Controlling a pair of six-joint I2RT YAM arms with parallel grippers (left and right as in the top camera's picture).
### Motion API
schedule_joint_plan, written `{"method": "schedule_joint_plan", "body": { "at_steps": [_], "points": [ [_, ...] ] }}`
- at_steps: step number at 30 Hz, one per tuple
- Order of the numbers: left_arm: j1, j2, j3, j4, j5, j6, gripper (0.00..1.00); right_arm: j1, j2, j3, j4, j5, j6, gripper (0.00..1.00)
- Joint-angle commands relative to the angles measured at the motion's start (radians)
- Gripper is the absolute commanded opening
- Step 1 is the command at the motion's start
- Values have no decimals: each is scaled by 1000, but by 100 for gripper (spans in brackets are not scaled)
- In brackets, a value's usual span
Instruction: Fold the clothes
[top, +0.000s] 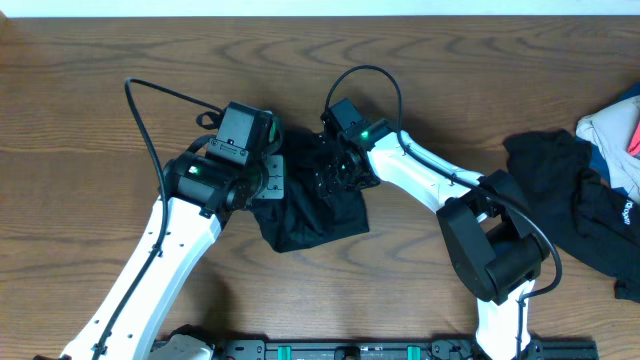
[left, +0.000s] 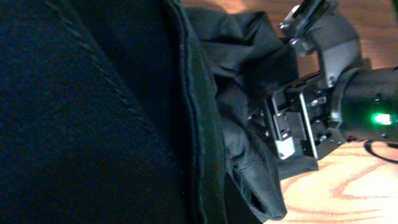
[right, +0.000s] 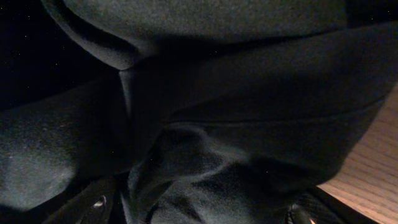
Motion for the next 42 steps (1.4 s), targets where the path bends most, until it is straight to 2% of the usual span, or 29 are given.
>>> {"method": "schedule_joint_plan", "body": {
  "at_steps": [1, 8, 18, 29, 37, 42],
  "points": [
    [-39, -13, 48, 26, 3, -2, 6, 21, 90, -27, 11, -73, 21, 83],
    [-130, 43, 48, 48, 2, -5, 6, 31, 90, -27, 7, -74, 22, 83],
    [-209, 251, 48, 48, 2, -50, 6, 11, 90, -27, 6, -73, 108, 86],
    [-209, 298, 48, 68, 3, -66, 6, -207, 61, -19, -52, -74, 113, 90],
    [-210, 330, 48, 100, 3, -91, 6, -393, -47, -7, -99, -82, 52, 94],
    [-211, 378, 48, 136, 34, -96, 6, -447, -90, -7, -115, -137, 21, 95]
  ]
}}
